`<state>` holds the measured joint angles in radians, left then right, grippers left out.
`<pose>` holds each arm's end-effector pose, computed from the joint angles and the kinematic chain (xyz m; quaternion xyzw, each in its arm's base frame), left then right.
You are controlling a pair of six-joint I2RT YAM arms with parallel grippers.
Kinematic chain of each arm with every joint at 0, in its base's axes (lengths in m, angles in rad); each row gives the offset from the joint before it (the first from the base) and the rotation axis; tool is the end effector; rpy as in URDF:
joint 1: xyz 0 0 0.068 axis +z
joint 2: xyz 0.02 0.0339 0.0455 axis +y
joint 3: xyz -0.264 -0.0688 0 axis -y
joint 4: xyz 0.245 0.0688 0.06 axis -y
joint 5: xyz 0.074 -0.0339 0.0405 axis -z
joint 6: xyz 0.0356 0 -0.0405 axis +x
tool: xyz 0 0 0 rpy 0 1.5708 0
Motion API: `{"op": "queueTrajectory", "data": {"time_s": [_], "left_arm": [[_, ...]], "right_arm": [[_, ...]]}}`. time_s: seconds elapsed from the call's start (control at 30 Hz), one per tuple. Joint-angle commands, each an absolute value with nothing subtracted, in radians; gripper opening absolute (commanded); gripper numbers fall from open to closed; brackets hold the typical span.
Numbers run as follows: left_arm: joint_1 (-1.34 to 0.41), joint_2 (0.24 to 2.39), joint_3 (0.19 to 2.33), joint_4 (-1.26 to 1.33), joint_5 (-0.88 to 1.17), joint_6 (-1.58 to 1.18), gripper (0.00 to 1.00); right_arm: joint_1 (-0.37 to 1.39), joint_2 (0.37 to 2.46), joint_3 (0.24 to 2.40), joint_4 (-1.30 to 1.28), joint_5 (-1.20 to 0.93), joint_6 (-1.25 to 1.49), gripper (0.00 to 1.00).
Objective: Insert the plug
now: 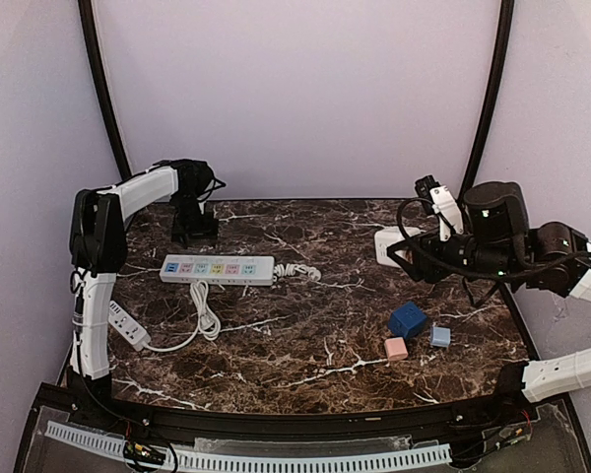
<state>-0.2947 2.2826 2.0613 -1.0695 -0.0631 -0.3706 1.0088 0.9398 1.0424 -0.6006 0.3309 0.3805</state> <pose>0.4551 -0.1358 0.2129 -0.0419 0.9888 -0.0160 0.1420 0.1145 0.1600 0.3600 -0.1819 0.8323 0.2139 0.4779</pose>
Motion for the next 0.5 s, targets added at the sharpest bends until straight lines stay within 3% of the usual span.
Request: {"op": "queueTrajectory", "data": {"time_s": [0.0,0.2,0.47], "left_arm": [[-0.279,2.325,2.113,-1.084,-0.057,-0.331,0.80],[-0.257,2.402,2.185,-1.143,-0.047,-0.334,0.79],[-0.261,2.352,2.095,-1.211,-0.004,-0.351,0.79]], "right_arm": [[1.024,0.927,1.039,-0.602,0.345,0.431,0.00],[1.034,0.956,1.059,-0.608,0.357,0.448,0.00],[1.037,0.970,1.062,-0.608,0.367,0.412,0.00]]}}
